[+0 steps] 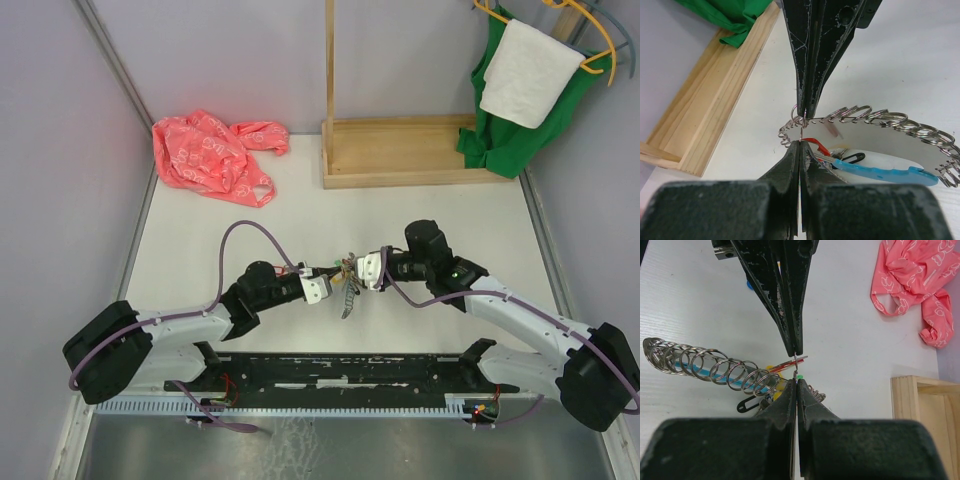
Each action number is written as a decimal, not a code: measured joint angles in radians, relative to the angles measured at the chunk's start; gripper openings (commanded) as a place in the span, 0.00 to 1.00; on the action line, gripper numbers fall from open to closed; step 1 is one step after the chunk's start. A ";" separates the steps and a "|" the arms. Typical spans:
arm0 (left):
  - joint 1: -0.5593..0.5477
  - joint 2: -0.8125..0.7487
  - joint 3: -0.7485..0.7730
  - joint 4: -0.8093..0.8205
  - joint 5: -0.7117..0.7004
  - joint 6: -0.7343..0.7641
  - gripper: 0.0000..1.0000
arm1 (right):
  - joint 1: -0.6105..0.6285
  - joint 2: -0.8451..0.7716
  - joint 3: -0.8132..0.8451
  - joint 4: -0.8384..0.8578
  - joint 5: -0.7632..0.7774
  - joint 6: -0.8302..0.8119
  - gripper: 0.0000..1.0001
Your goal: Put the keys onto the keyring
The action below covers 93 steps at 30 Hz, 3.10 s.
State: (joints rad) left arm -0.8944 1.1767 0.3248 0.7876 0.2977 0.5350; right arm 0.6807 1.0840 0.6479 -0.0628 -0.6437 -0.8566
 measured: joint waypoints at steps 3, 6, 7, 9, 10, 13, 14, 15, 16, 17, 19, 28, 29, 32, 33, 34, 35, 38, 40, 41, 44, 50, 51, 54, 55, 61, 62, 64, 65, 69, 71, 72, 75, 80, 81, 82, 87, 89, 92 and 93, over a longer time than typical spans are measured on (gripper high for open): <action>0.000 0.001 0.000 0.000 0.000 -0.003 0.03 | 0.000 0.000 0.000 0.003 0.001 0.000 0.01; 0.000 0.002 0.000 0.000 0.000 -0.004 0.03 | 0.000 0.000 0.000 0.003 0.008 0.001 0.01; 0.000 0.002 0.000 0.000 0.000 -0.004 0.03 | 0.000 0.000 0.000 0.003 0.010 0.001 0.01; 0.000 0.003 0.000 0.000 0.000 -0.004 0.03 | 0.000 0.000 0.000 0.003 0.011 0.002 0.01; 0.000 0.004 0.000 0.000 0.000 -0.004 0.03 | 0.000 0.000 0.000 0.003 0.013 0.004 0.01; 0.000 0.006 0.000 0.000 0.001 -0.004 0.03 | 0.000 0.000 0.000 0.004 0.015 0.006 0.01; 0.000 0.006 0.000 0.000 0.000 -0.004 0.03 | 0.000 0.000 0.000 0.005 0.015 0.008 0.01; 0.000 0.006 0.000 0.000 0.000 -0.004 0.03 | 0.000 0.000 -0.001 0.007 0.015 0.010 0.01; 0.000 0.006 0.000 0.000 0.000 -0.004 0.03 | 0.000 0.000 -0.002 0.011 0.014 0.015 0.01; 0.000 0.006 0.001 0.000 0.000 -0.005 0.03 | 0.000 0.000 -0.002 0.014 0.014 0.018 0.01; 0.000 0.006 0.002 0.000 0.000 -0.005 0.03 | 0.000 0.000 -0.002 0.021 0.014 0.023 0.01; 0.000 0.008 0.002 0.000 -0.001 -0.010 0.03 | 0.000 0.000 -0.003 0.026 0.015 0.026 0.01; 0.000 0.008 0.002 0.000 -0.001 -0.013 0.03 | 0.000 0.000 -0.003 0.026 0.015 0.026 0.01; 0.000 0.008 0.002 0.000 -0.001 -0.014 0.03 | 0.000 0.000 -0.003 0.026 0.014 0.026 0.01; 0.000 0.008 0.002 0.000 -0.001 -0.014 0.03 | 0.000 0.000 -0.003 0.026 0.014 0.026 0.01; 0.000 0.008 0.002 0.000 -0.001 -0.014 0.03 | 0.000 0.000 -0.003 0.026 0.014 0.026 0.01; 0.000 0.008 0.002 0.000 -0.001 -0.015 0.03 | 0.000 0.000 -0.003 0.026 0.013 0.026 0.01; 0.000 0.008 0.002 0.000 -0.003 -0.015 0.03 | 0.000 0.000 -0.003 0.026 0.013 0.026 0.01; 0.000 0.008 0.002 0.000 -0.005 -0.015 0.03 | 0.000 0.000 -0.003 0.026 0.013 0.026 0.01; 0.000 0.008 0.002 0.000 -0.005 -0.015 0.03 | 0.000 0.000 -0.003 0.026 0.013 0.026 0.01; 0.000 0.008 0.002 0.000 -0.007 -0.015 0.03 | 0.000 0.000 -0.003 0.026 0.012 0.026 0.01; 0.000 0.008 0.002 0.001 -0.008 -0.022 0.03 | 0.000 0.000 -0.003 0.026 0.008 0.026 0.01; 0.000 0.008 0.002 0.001 -0.008 -0.022 0.03 | 0.000 0.000 -0.003 0.026 0.007 0.026 0.01; 0.000 0.012 0.002 0.008 -0.008 -0.023 0.03 | 0.000 0.000 -0.003 0.026 0.005 0.026 0.01; 0.000 0.015 0.002 0.010 -0.008 -0.023 0.03 | 0.000 0.000 -0.003 0.026 0.004 0.026 0.01; 0.000 0.023 0.002 0.016 -0.008 -0.026 0.03 | 0.000 0.005 -0.003 0.026 -0.003 0.026 0.01; 0.000 0.023 0.002 0.016 -0.008 -0.029 0.03 | 0.000 0.006 -0.003 0.026 -0.003 0.026 0.01; 0.000 0.023 0.002 0.016 -0.008 -0.031 0.03 | 0.000 0.006 -0.003 0.026 -0.004 0.026 0.01; 0.000 0.023 0.002 0.017 -0.008 -0.032 0.03 | 0.000 0.006 -0.003 0.026 -0.005 0.026 0.01; 0.000 0.023 0.002 0.031 -0.008 -0.038 0.03 | 0.000 0.006 -0.003 0.026 -0.006 0.026 0.01; 0.000 0.023 0.002 0.035 -0.009 -0.040 0.03 | 0.000 0.006 -0.003 0.026 -0.007 0.028 0.01; 0.000 0.023 0.002 0.037 -0.009 -0.040 0.03 | 0.000 0.006 -0.003 0.026 -0.007 0.030 0.01; 0.000 0.023 0.002 0.037 -0.011 -0.040 0.03 | 0.000 0.006 -0.003 0.026 -0.005 0.032 0.01; 0.000 0.023 0.002 0.029 -0.029 -0.040 0.03 | 0.000 -0.006 -0.004 0.024 0.014 0.033 0.01; 0.000 0.023 0.002 0.029 -0.032 -0.040 0.03 | 0.000 -0.008 -0.004 0.024 0.016 0.033 0.01; 0.000 0.023 0.002 0.029 -0.035 -0.040 0.03 | 0.000 -0.010 -0.004 0.024 0.016 0.034 0.01; 0.000 0.023 0.002 0.029 -0.035 -0.040 0.03 | 0.000 -0.013 -0.004 0.024 0.017 0.034 0.01; 0.000 0.023 0.002 0.029 -0.035 -0.040 0.03 | 0.000 -0.013 -0.004 0.024 0.016 0.034 0.01; 0.000 0.023 0.002 0.030 -0.034 -0.040 0.03 | 0.000 -0.013 -0.004 0.024 0.017 0.034 0.01; 0.000 0.023 0.002 0.030 -0.034 -0.040 0.03 | 0.000 -0.013 -0.004 0.024 0.017 0.034 0.01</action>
State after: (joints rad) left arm -0.8944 1.1995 0.3271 0.8177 0.2634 0.4950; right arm 0.6807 1.0710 0.6437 -0.0391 -0.6270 -0.8230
